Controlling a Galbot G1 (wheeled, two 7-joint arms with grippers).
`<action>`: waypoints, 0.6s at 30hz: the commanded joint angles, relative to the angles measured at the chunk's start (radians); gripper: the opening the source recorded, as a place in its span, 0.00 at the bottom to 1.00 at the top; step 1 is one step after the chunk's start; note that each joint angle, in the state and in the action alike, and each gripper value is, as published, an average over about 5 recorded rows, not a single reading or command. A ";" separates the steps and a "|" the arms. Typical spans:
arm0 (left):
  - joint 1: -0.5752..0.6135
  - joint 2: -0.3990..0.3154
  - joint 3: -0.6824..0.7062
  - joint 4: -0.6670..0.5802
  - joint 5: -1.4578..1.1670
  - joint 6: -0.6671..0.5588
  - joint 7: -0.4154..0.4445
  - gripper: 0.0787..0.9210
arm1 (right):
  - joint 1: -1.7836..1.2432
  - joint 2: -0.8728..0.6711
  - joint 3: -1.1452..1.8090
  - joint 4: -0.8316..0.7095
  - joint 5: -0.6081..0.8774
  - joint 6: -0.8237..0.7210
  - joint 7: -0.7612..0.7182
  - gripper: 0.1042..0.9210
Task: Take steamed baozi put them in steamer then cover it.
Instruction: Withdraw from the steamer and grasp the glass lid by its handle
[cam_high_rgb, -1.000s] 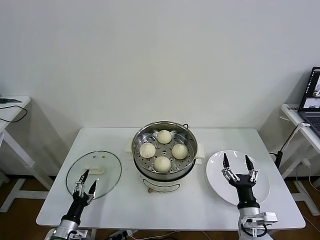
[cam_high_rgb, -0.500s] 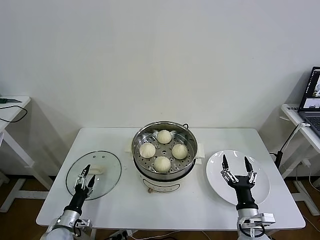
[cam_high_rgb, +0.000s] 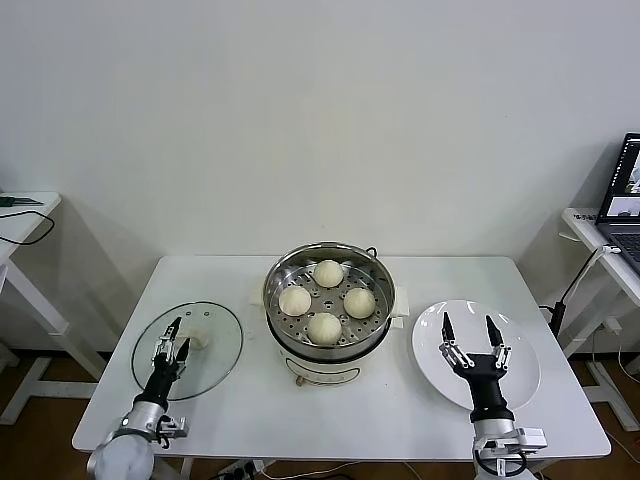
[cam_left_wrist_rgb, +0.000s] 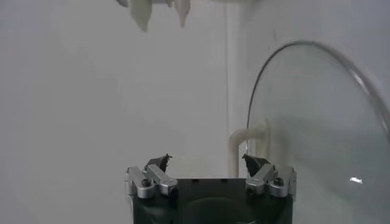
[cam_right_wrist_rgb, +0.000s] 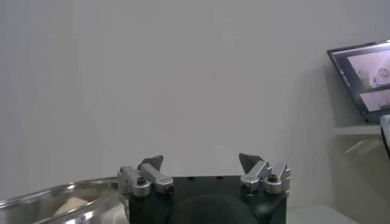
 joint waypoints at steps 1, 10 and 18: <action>-0.066 0.001 0.000 0.063 0.014 0.011 0.000 0.88 | -0.003 0.001 0.001 0.002 -0.005 0.003 -0.001 0.88; -0.085 0.004 0.006 0.101 0.019 0.028 0.000 0.84 | -0.007 0.002 0.000 -0.003 -0.016 0.011 -0.003 0.88; -0.081 -0.001 0.009 0.116 0.032 0.019 0.006 0.58 | -0.006 0.003 -0.005 -0.011 -0.021 0.017 -0.004 0.88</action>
